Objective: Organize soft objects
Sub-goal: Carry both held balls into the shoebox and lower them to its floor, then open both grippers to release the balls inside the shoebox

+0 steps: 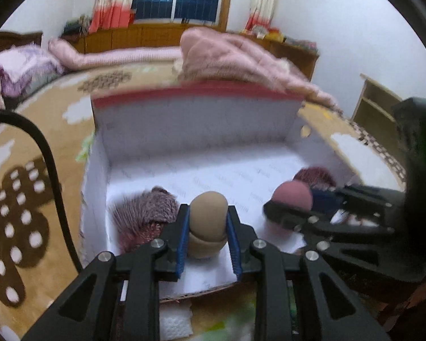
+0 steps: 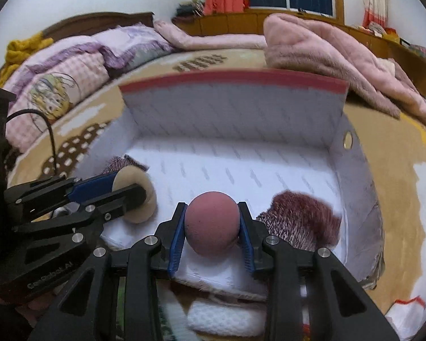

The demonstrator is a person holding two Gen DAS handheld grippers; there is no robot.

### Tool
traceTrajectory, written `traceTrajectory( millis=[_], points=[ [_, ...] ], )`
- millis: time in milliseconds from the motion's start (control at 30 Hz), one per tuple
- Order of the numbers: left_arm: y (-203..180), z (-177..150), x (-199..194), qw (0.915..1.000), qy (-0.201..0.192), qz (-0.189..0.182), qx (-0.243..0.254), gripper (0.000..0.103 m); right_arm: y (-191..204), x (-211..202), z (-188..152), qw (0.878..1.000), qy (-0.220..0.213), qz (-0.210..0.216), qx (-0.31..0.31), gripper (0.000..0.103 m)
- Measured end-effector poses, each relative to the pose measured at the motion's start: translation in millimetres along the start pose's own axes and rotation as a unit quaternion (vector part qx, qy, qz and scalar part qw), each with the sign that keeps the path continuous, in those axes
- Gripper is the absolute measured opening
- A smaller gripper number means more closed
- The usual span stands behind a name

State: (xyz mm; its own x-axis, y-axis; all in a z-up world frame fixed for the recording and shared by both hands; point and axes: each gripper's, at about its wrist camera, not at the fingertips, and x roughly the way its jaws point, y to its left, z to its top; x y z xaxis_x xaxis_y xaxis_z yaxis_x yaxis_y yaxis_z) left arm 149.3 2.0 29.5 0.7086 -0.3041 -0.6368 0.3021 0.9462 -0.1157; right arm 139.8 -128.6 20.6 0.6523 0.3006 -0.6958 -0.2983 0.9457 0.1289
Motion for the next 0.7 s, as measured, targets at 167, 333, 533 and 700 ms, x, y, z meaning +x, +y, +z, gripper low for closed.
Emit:
traceTrajectory(
  millis=[167,333,533,700],
  points=[
    [3,-5,10,0.9998,0.017,0.004,-0.011,0.029,0,-1,-2,1.0,-0.002,-0.004,-0.004,0.035],
    [4,-9,11,0.9997,0.019,0.011,-0.011,0.036,1,-1,-3,1.0,-0.008,-0.009,-0.004,0.035],
    [5,-11,7,0.9994,0.007,0.028,-0.021,0.047,0,-4,-3,1.0,-0.021,-0.006,-0.003,0.037],
    [4,-9,0,0.9988,-0.008,0.043,-0.021,0.052,-1,-11,-3,0.999,-0.042,-0.004,0.007,0.046]
  ],
)
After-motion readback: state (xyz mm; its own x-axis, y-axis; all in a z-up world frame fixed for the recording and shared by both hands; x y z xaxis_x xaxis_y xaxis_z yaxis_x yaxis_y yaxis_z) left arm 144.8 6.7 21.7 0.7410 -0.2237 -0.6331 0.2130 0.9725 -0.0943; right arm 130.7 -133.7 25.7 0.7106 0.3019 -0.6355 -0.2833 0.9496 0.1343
